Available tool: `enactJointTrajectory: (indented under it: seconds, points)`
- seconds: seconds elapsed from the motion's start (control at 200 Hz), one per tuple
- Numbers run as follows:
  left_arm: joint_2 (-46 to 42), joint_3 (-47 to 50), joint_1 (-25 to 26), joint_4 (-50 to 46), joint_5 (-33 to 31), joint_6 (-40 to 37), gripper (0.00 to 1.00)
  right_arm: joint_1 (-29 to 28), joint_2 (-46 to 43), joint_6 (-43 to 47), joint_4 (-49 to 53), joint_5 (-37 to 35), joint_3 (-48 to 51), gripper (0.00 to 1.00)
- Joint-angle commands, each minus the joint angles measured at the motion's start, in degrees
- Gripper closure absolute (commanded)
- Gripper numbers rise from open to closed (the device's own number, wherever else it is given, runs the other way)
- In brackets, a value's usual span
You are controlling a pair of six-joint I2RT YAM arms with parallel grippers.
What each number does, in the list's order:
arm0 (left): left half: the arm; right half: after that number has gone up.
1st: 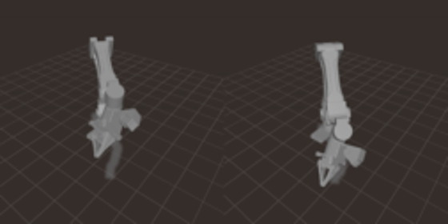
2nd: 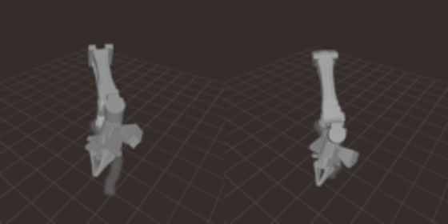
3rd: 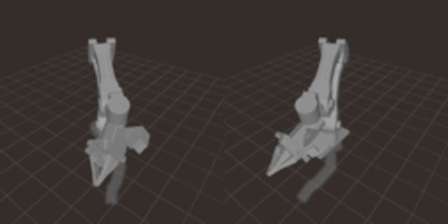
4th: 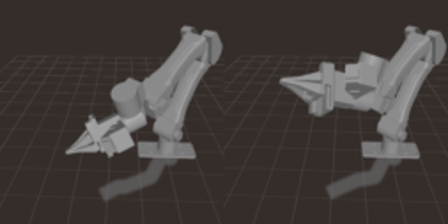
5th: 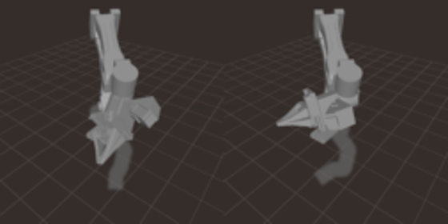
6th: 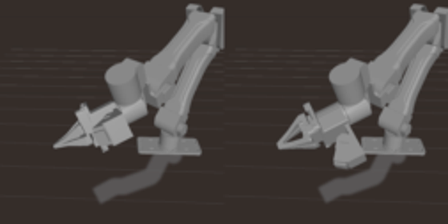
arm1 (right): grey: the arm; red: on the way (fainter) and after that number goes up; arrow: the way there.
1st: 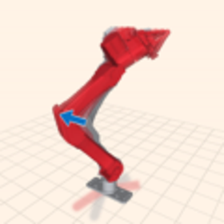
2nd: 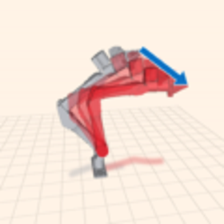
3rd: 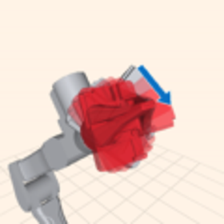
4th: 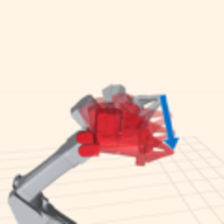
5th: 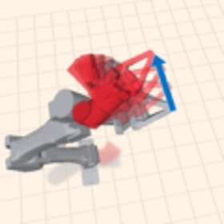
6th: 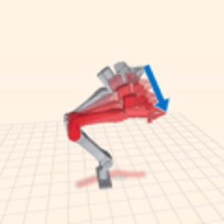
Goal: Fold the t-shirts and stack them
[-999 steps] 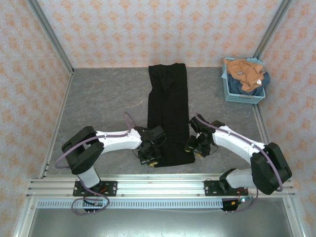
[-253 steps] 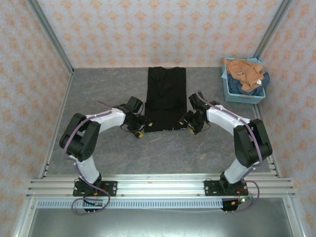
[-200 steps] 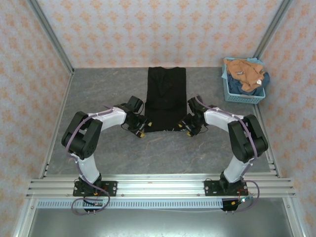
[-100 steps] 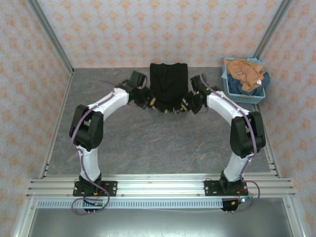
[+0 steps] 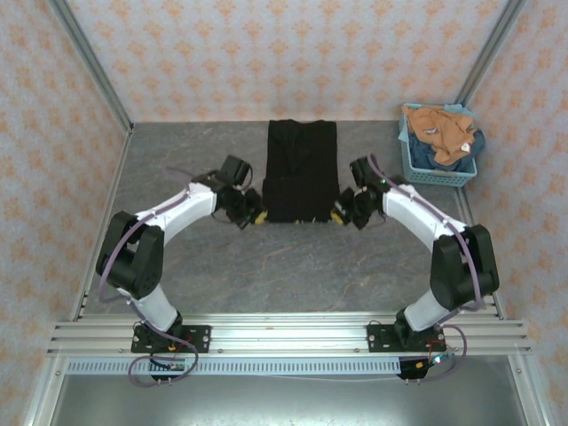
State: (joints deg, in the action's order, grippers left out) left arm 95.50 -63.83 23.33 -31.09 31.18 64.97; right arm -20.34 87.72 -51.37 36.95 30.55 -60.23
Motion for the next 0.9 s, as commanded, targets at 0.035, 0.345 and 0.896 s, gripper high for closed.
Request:
enactJointTrajectory:
  seconds: [0.035,0.345,0.896]
  points:
    - [-9.74,11.27,7.77,-3.44,2.0,-1.14,1.0,-6.08,-9.56,-2.06,1.29,3.93,11.12,1.0]
    - [-31.78,16.2,15.6,-11.93,-0.97,2.89,1.0,-14.91,-31.34,-6.94,16.43,2.12,15.88,1.0]
    - [-12.39,-13.5,1.86,-14.96,1.87,6.84,0.96,-1.34,-6.4,-7.32,17.77,5.32,-20.86,1.0]
